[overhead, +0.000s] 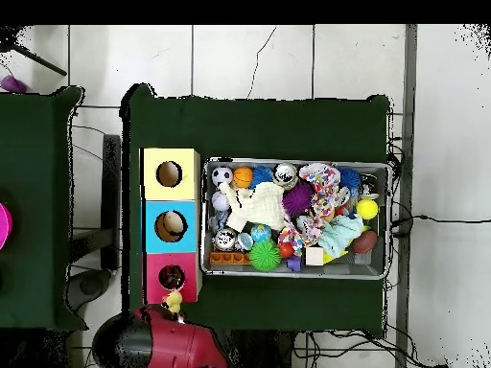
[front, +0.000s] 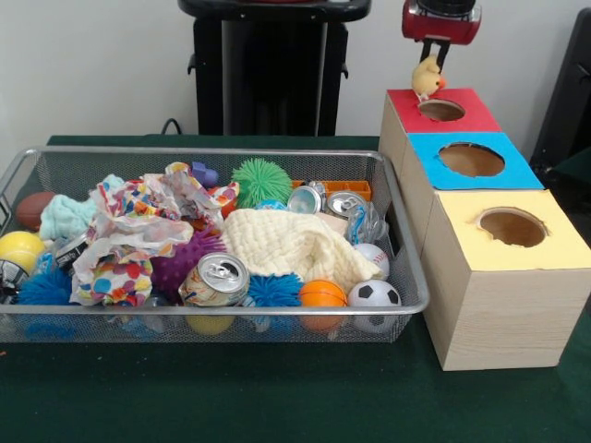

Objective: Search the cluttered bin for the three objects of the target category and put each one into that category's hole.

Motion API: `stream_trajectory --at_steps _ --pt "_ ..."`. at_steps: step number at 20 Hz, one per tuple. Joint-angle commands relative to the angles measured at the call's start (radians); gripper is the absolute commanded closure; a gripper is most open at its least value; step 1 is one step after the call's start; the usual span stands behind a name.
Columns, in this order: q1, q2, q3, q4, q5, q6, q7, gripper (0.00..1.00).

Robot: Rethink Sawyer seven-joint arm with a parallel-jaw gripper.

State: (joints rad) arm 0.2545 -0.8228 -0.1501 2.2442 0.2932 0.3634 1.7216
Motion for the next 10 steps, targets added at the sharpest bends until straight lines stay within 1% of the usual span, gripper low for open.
stream_trajectory --at_steps 1,6,10 --pt "0.012 0.001 -0.016 -0.251 -0.036 0.139 0.154 1.00" --pt "0.006 -0.016 -0.019 -0.287 -0.068 0.218 0.138 1.00" --pt "-0.012 -0.021 -0.009 -0.303 -0.085 0.242 0.121 1.00"
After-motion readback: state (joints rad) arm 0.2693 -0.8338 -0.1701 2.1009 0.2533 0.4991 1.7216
